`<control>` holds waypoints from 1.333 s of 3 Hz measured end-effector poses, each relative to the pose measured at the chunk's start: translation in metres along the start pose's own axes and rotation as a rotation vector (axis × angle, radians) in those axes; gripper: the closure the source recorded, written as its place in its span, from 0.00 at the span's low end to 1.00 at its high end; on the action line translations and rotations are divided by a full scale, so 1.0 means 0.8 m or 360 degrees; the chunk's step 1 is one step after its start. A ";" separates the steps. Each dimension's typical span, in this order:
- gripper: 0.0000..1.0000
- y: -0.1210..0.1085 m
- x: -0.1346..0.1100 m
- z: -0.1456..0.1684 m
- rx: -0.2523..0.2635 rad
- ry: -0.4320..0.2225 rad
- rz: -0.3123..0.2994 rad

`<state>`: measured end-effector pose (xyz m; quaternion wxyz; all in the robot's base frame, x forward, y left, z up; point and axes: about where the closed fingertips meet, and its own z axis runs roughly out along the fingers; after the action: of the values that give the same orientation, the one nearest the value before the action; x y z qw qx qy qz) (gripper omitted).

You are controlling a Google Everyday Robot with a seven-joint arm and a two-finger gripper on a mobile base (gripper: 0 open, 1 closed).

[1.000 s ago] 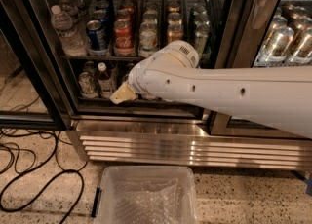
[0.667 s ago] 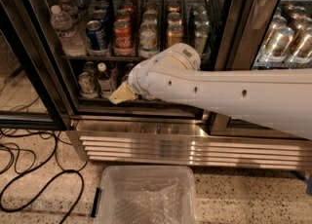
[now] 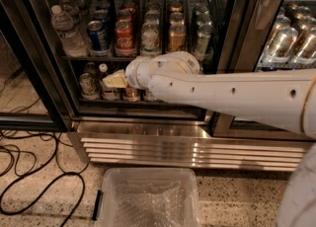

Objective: Pick coke can from middle shelf of fridge

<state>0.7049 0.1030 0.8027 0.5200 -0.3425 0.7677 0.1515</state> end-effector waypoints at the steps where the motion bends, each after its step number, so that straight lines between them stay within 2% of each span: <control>1: 0.24 -0.001 -0.008 0.019 -0.0030 -0.0111 0.0113; 2: 0.25 -0.019 -0.016 0.021 -0.0002 -0.0173 0.0155; 3: 0.24 -0.054 -0.034 0.006 0.0094 -0.0229 0.0118; 4: 0.28 -0.070 -0.053 0.002 0.0166 -0.0274 0.0046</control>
Offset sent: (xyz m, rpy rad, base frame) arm 0.0323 0.0041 0.0033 0.1881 -0.0509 -0.0738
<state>0.7537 0.0790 0.8477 0.5989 -0.2897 0.7318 0.1477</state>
